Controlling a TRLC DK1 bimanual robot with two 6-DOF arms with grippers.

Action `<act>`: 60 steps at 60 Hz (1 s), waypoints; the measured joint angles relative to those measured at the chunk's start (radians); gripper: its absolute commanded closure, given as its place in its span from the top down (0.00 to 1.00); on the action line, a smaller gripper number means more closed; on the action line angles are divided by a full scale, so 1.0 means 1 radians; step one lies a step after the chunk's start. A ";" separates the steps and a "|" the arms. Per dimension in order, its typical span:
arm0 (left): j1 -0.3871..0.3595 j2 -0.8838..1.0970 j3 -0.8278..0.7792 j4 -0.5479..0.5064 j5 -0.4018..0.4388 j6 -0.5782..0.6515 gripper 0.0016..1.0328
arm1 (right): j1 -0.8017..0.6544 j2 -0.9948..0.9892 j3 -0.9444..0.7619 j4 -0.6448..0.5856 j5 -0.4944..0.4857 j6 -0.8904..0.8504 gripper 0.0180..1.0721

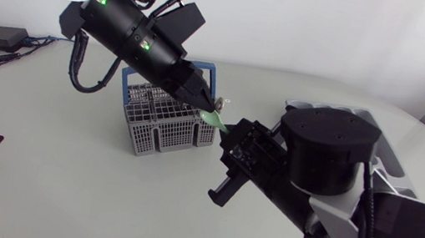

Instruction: Unload the cutlery basket into the drawer organizer.

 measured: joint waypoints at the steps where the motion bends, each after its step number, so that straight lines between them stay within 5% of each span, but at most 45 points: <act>1: 0.003 0.000 0.003 0.000 0.006 -0.005 0.61 | 0.000 -0.001 -0.001 -0.003 0.000 0.000 0.09; 14: 0.048 0.000 0.088 0.008 0.031 -0.040 0.72 | -0.001 -0.053 -0.040 -0.039 -0.003 0.000 0.09; 25: 0.102 0.000 0.123 0.011 0.020 -0.041 0.72 | -0.043 -0.134 -0.072 -0.128 -0.029 0.002 0.09; 44: 0.085 0.000 0.060 0.086 -0.325 0.013 0.72 | -0.405 -0.201 -0.050 -0.339 -0.282 0.083 0.09; 60: 0.013 0.038 -0.013 0.156 -0.504 0.015 0.72 | -0.678 -0.057 0.057 -0.393 -0.412 0.181 0.09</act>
